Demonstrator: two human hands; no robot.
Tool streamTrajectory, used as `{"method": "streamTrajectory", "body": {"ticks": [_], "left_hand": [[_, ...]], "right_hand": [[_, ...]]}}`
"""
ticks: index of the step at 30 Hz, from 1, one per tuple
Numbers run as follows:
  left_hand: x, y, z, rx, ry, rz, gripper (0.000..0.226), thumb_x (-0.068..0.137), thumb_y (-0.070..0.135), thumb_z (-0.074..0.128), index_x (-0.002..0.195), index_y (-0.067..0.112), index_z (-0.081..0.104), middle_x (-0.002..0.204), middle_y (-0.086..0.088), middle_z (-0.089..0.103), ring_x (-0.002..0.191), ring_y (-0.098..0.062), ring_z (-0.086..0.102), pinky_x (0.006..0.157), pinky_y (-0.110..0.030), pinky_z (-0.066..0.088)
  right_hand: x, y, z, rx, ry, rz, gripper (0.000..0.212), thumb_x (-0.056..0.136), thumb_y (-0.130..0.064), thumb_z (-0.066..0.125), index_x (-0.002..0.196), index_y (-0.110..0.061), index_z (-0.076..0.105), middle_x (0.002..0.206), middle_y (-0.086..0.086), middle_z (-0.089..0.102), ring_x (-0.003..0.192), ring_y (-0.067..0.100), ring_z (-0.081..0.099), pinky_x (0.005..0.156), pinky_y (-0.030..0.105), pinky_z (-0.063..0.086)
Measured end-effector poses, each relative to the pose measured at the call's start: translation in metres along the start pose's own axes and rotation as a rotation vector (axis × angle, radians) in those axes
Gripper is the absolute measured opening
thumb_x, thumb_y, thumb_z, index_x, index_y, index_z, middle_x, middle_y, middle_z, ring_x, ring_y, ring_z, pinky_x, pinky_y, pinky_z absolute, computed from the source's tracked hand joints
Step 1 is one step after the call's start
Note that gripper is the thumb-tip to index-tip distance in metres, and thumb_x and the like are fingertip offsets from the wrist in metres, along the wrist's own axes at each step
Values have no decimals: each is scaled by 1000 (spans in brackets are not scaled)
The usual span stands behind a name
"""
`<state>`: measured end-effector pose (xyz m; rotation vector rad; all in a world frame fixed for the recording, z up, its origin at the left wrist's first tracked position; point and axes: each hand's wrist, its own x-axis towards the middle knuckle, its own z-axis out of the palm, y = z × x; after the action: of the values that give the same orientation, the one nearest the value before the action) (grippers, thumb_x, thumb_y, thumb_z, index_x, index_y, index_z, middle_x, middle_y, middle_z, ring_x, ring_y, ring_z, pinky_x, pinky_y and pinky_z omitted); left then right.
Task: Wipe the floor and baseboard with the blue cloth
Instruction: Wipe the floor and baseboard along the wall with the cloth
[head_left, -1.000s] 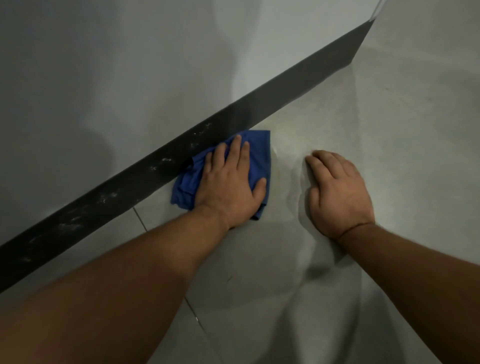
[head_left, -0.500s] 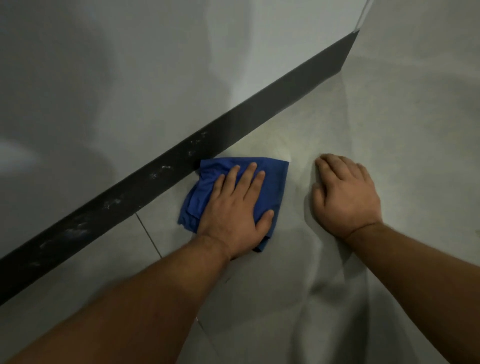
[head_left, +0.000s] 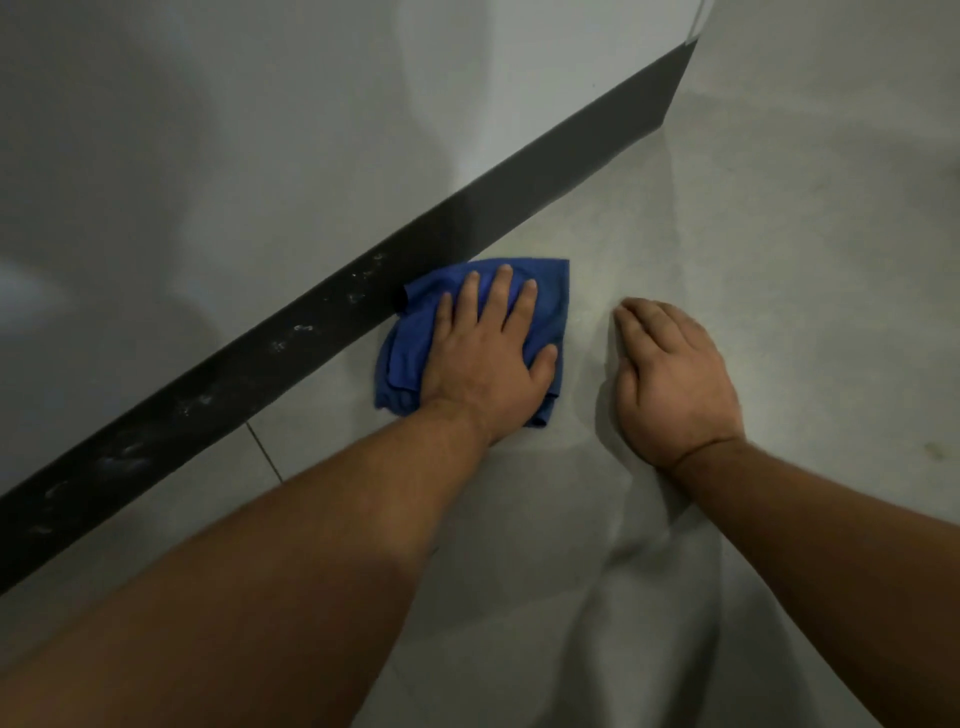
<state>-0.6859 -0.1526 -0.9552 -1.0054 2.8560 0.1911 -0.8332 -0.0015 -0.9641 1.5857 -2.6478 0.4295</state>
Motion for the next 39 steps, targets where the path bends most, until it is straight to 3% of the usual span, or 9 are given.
{"method": "streamTrajectory", "body": {"ticks": [6, 12, 21, 26, 28, 30, 33, 36, 39], "left_hand": [[-32, -30, 7, -35, -23, 132, 77, 98, 57, 20, 165, 21, 8, 175, -4, 6, 161, -26, 7, 131, -47, 9], [35, -13, -4, -33, 3, 30, 78, 101, 53, 30, 164, 11, 11, 173, -15, 7, 159, -37, 7, 129, -50, 11], [-3, 7, 5, -17, -26, 106, 77, 97, 63, 16, 164, 26, 5, 175, -5, 0, 160, -33, 3, 129, -56, 8], [-32, 15, 0, -161, -119, 83, 81, 99, 61, 32, 164, 25, 2, 175, -3, -9, 161, -30, -9, 130, -53, -2], [-39, 10, -17, -442, -128, 45, 79, 99, 55, 47, 164, 25, 13, 175, -3, 1, 161, -28, -2, 131, -48, 1], [-65, -5, -29, -702, 46, -34, 67, 97, 43, 58, 157, 22, 36, 167, -4, 31, 155, -24, 25, 128, -41, 21], [-128, -45, -29, -606, 317, -119, 47, 91, 34, 62, 134, 17, 61, 139, -2, 60, 128, -22, 52, 108, -36, 45], [-181, -89, -16, -434, 272, -206, 41, 89, 34, 62, 127, 17, 66, 136, -5, 60, 126, -25, 52, 106, -41, 46], [-217, -124, -3, -338, 236, -300, 46, 91, 43, 53, 129, 19, 63, 139, -5, 56, 130, -26, 49, 109, -43, 44]], "right_hand": [[0, 1, 2, -27, -16, 14, 57, 96, -25, 43, 148, -5, 50, 151, 15, 53, 139, 36, 46, 122, 47, 32], [0, 0, 3, -33, -16, 3, 59, 93, -25, 41, 147, -4, 52, 150, 16, 54, 138, 37, 48, 120, 49, 34], [1, -6, -6, 13, -31, 11, 57, 92, -20, 44, 144, -1, 54, 149, 19, 54, 137, 40, 48, 119, 50, 34], [6, -8, -8, 101, -34, 51, 49, 91, -7, 53, 139, 3, 55, 147, 23, 53, 131, 44, 50, 117, 48, 36], [13, -14, -12, 155, -65, 121, 44, 90, -2, 55, 134, 2, 58, 142, 23, 55, 126, 45, 52, 114, 48, 39], [18, -31, -19, 219, -27, 199, 35, 89, -4, 54, 123, 0, 63, 130, 22, 59, 115, 45, 57, 105, 49, 45], [17, -82, -18, 245, 34, 103, 37, 90, -12, 56, 125, -4, 63, 128, 21, 59, 114, 44, 58, 103, 50, 46], [16, -147, 2, 156, -188, -15, 56, 100, -44, 49, 151, -22, 44, 160, 12, 36, 148, 36, 34, 121, 56, 28], [12, -187, 25, 95, -315, 69, 66, 101, -60, 37, 159, -32, 26, 171, 4, 15, 158, 29, 9, 124, 59, 7]]}}
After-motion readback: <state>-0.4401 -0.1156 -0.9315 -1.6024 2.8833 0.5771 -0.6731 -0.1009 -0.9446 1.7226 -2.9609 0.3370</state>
